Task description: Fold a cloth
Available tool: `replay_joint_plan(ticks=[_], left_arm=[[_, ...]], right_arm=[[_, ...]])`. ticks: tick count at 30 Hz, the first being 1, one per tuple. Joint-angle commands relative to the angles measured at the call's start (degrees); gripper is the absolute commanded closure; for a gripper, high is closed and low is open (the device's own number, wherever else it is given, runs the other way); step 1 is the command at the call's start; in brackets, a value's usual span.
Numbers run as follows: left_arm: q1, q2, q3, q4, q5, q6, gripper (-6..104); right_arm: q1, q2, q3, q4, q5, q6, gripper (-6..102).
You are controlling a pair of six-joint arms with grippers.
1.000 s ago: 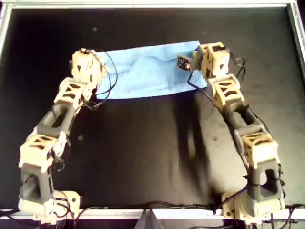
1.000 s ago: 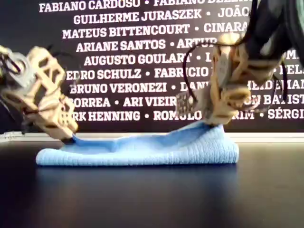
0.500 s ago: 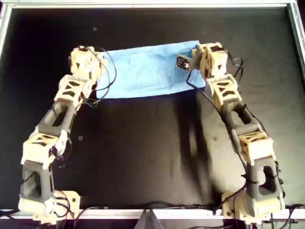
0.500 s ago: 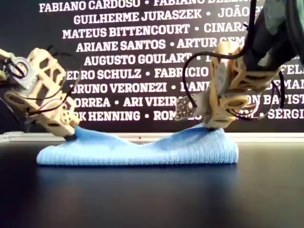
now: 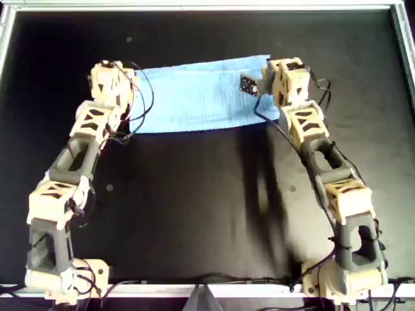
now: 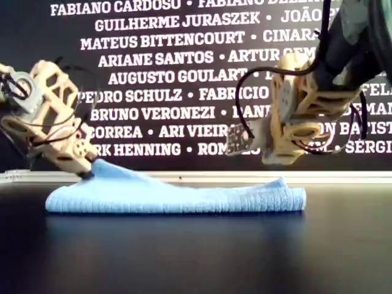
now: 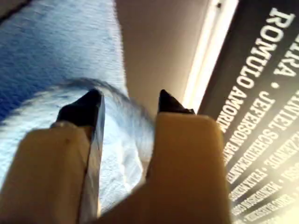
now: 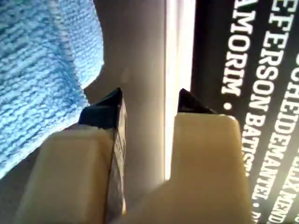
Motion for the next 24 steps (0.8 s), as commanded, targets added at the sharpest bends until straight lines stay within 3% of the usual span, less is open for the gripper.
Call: replay_joint_plan(ticks=[1,4,11,17,24], left_arm=[[1.0,5.9,-3.5,-0.3,-0.1,0.3,56],[0.8,5.9,-2.6,-0.3,0.8,0.3,52],[1.5,9.5,-2.5,-0.1,-0.2,0.3,22],[1.7,18.9,4.8,0.4,-0.4,0.3,20],[1.1,56.2,32.1,10.6,-0.4,-0.5,20]], right_arm=[[-0.3,10.5,-3.6,-2.4,0.4,-0.35,49],[-0.3,11.5,-3.6,-1.7,0.4,-0.35,49],[-0.3,12.7,-3.5,-1.5,0.4,-0.35,49],[-0.3,18.2,-0.9,1.1,0.4,-0.35,49],[-0.4,48.7,24.6,11.1,0.4,0.62,49]])
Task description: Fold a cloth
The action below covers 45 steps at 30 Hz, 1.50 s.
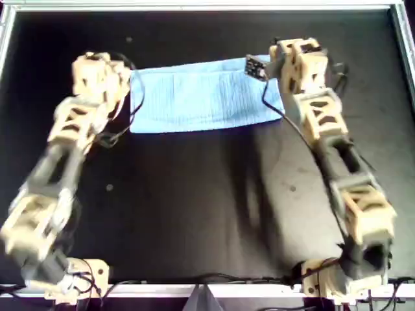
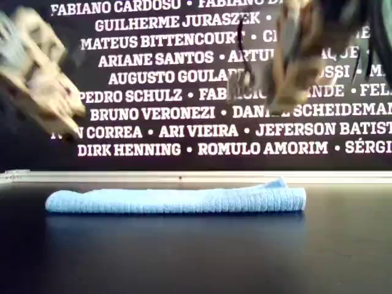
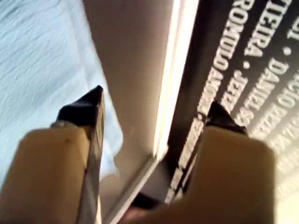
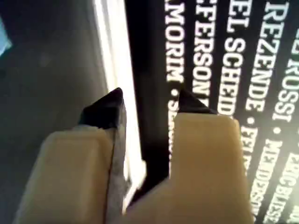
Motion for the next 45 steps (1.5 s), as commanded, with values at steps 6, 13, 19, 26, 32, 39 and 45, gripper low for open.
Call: replay_joint_plan(ticks=[6,13,19,26,32,39,45], left_arm=[[1.3,54.9,24.9,2.8,-0.4,-0.4,20],[1.3,81.0,53.0,2.7,-0.4,0.4,20],[1.3,90.5,73.2,2.2,-0.4,0.4,20],[1.3,91.8,85.6,1.5,-0.4,0.3,19],[1.2,90.8,92.1,1.3,-0.4,0.2,19],[0.6,89.8,91.6,1.3,0.6,-0.4,19],[0.6,80.6,87.8,-5.6,0.6,-0.6,19]], right_arm=[[-0.4,57.0,40.2,1.7,0.4,-0.62,49],[-7.8,85.3,67.6,1.7,0.4,-0.7,49],[-16.6,93.7,84.5,1.7,-0.4,-0.7,50],[-16.7,92.9,95.9,1.7,0.4,-0.62,49],[-14.8,92.3,103.9,1.4,-1.0,0.0,49],[-8.4,89.0,104.3,-9.1,-2.1,0.26,49],[-8.3,68.3,98.1,-17.5,-2.6,2.64,49]])
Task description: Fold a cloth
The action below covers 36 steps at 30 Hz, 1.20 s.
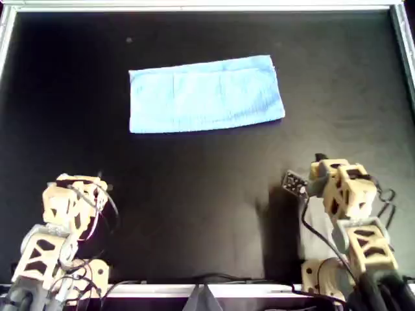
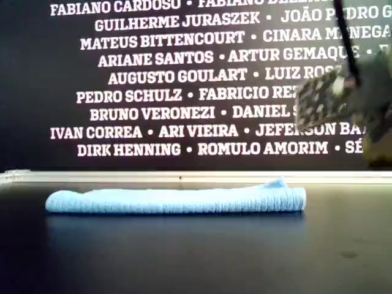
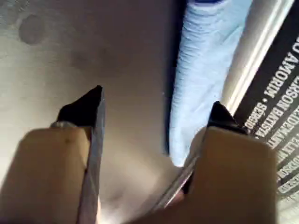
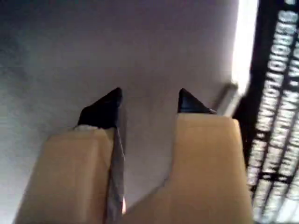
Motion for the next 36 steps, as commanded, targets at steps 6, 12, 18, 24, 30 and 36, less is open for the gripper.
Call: replay_joint_plan(ticks=[6,12,18,24,30,36], left_arm=[[0.3,-34.5,-20.0,-14.9,0.3,-0.3,18],[0.2,-56.6,-35.9,-17.2,0.6,-0.3,13],[-0.9,-63.4,-43.3,-17.2,0.6,0.7,-3],[-4.0,-68.3,-46.9,-17.3,0.6,0.7,-2],[-4.0,-76.1,-55.3,-17.3,0.6,0.7,-2],[-4.0,-82.3,-61.7,-17.3,0.6,0.7,-2]], right_arm=[[0.2,-33.2,-24.9,-5.4,-0.9,2.46,49],[3.0,-41.9,-33.5,-5.4,-0.9,1.32,47],[9.0,-44.1,-37.4,-5.3,-0.9,1.23,33],[9.8,-51.9,-45.6,-5.2,-0.4,1.23,30],[9.8,-57.5,-52.8,-4.7,0.0,0.97,30],[9.8,-61.3,-58.0,-4.5,0.0,-5.1,30]])
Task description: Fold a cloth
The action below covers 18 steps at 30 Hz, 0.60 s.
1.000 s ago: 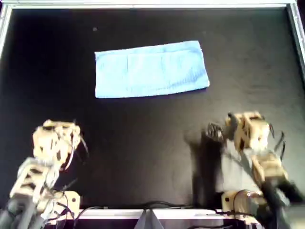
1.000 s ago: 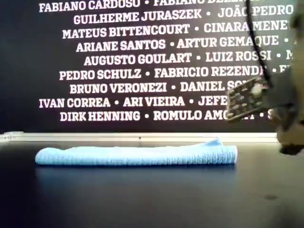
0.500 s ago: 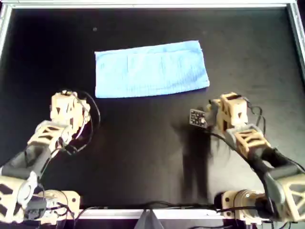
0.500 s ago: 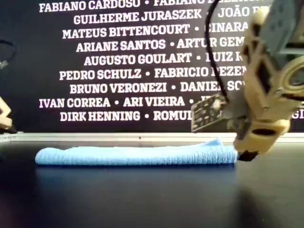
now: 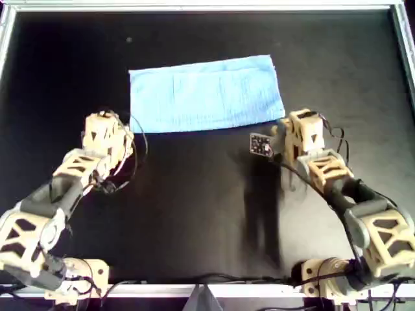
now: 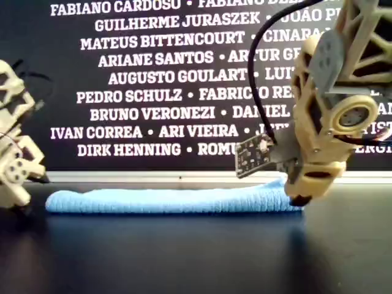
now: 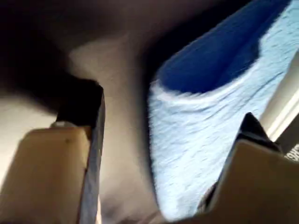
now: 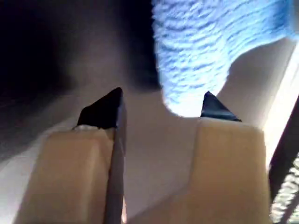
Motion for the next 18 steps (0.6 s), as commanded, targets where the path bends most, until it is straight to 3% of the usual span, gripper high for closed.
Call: replay_joint_plan(ticks=[1,12,18], left_arm=[[-1.2,-0.9,-6.2,-1.2,0.1,0.2,-2],[-1.9,-8.2,-13.4,-1.1,0.1,0.2,-2],[-2.1,-12.4,-15.6,-1.1,0.1,0.0,-2]], right_arm=[[0.3,-0.1,-5.7,-1.5,0.5,-2.72,30],[-0.4,-4.8,-12.0,-1.0,0.7,-3.34,30],[-0.4,-8.3,-18.9,6.9,0.7,-3.34,30]])
